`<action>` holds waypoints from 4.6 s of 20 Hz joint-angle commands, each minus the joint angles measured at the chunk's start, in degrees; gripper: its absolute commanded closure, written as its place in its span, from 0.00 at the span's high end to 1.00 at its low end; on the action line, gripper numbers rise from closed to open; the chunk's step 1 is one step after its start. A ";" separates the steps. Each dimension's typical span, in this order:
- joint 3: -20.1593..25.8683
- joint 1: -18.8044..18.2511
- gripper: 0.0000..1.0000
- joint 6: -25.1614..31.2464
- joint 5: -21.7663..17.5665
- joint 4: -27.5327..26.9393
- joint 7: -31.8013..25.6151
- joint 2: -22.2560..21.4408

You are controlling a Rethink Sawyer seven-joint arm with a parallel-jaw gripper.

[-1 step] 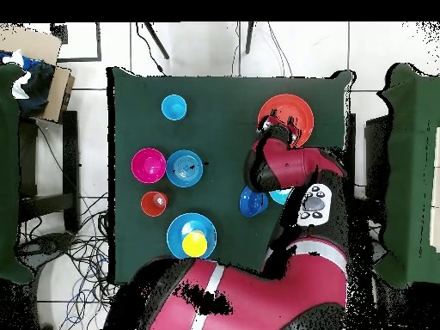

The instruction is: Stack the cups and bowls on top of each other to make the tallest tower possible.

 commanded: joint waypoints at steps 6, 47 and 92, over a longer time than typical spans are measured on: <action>6.58 3.03 1.00 9.11 3.23 4.31 1.79 0.29; -4.58 10.35 1.00 0.91 13.86 -0.86 3.66 9.96; -7.35 11.32 1.00 -4.50 17.51 0.24 2.89 13.16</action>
